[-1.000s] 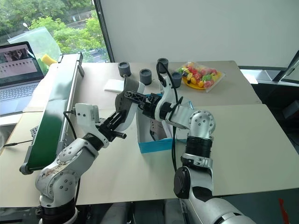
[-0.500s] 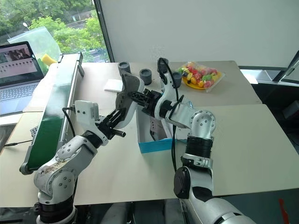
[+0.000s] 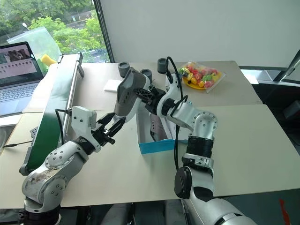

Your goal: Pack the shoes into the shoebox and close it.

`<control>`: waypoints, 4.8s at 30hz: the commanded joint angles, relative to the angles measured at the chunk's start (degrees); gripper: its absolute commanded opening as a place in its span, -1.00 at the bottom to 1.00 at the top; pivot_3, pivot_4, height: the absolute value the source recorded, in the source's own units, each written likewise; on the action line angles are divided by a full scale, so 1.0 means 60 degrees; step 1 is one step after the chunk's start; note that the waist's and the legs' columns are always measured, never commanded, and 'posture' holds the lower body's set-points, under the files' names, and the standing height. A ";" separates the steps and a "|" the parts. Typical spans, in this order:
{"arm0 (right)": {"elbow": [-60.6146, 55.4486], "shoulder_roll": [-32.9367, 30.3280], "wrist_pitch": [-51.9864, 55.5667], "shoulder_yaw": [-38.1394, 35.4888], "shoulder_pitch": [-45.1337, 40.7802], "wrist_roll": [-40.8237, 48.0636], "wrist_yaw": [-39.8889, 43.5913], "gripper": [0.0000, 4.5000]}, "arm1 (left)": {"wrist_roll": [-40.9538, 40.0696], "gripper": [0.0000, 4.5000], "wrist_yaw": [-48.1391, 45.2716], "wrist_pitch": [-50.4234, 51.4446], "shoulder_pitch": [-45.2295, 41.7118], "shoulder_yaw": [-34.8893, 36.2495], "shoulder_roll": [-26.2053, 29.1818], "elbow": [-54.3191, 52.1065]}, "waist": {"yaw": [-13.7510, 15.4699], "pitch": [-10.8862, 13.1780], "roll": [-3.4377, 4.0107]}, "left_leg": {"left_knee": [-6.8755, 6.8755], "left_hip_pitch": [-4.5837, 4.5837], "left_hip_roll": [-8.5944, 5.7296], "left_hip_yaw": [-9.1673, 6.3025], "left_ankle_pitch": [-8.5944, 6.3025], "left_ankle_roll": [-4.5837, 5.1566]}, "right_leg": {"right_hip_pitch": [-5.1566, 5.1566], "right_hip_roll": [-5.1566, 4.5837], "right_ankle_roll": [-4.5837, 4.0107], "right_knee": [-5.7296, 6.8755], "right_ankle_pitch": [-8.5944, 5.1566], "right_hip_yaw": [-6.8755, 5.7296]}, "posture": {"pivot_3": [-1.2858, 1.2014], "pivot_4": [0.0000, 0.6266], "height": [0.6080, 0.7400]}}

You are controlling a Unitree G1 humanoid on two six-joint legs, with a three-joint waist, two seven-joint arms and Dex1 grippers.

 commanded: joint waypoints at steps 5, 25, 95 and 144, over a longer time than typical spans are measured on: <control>0.1654 -0.2535 0.0744 0.0915 -0.2281 -0.0899 0.1621 -0.78 | -0.0222 0.04 -0.0473 -0.0180 0.0608 0.0477 0.0376 -0.0280 | 0.0039 0.0005 0.0007 | -0.0003 -0.0008 -0.0002 -0.0002 0.0000 0.0001 | 0.0002 -0.0001 0.0002 -0.0020 -0.0002 -0.0010 | 0.03 -0.52 1.00; 0.7919 -0.2870 -0.0913 0.6439 -0.4438 -0.7074 0.6966 -0.78 | 0.0009 0.04 -0.0504 -0.0315 0.0899 -0.0207 0.0049 -0.0472 | 0.0000 0.0006 0.0009 | -0.0004 0.0002 0.0000 0.0004 -0.0001 0.0000 | 0.0001 0.0000 -0.0003 -0.0008 -0.0002 -0.0004 | 0.03 -0.52 1.00; 1.0151 0.0380 -0.4274 0.4985 -0.2916 -1.1194 0.6059 0.19 | 0.0462 0.07 0.0014 -0.0344 0.1077 -0.0521 -0.0218 -0.0718 | -0.0254 -0.0330 0.0040 | -0.0169 0.0525 0.0067 -0.0082 -0.0064 -0.0047 | 0.0489 0.0046 -0.0001 -0.0111 -0.0199 -0.0002 | 0.03 -0.52 1.00; 0.3353 -0.2159 -0.2488 0.6880 -0.1941 -1.0526 0.6779 0.63 | 0.0180 0.07 -0.0445 -0.0160 0.0587 -0.0081 0.0176 -0.0313 | 0.0003 -0.0144 0.0066 | -0.0085 0.0006 0.0004 -0.0028 -0.0058 -0.0031 | 0.0004 0.0003 -0.0017 -0.0074 -0.0070 -0.0016 | 0.03 -0.52 1.00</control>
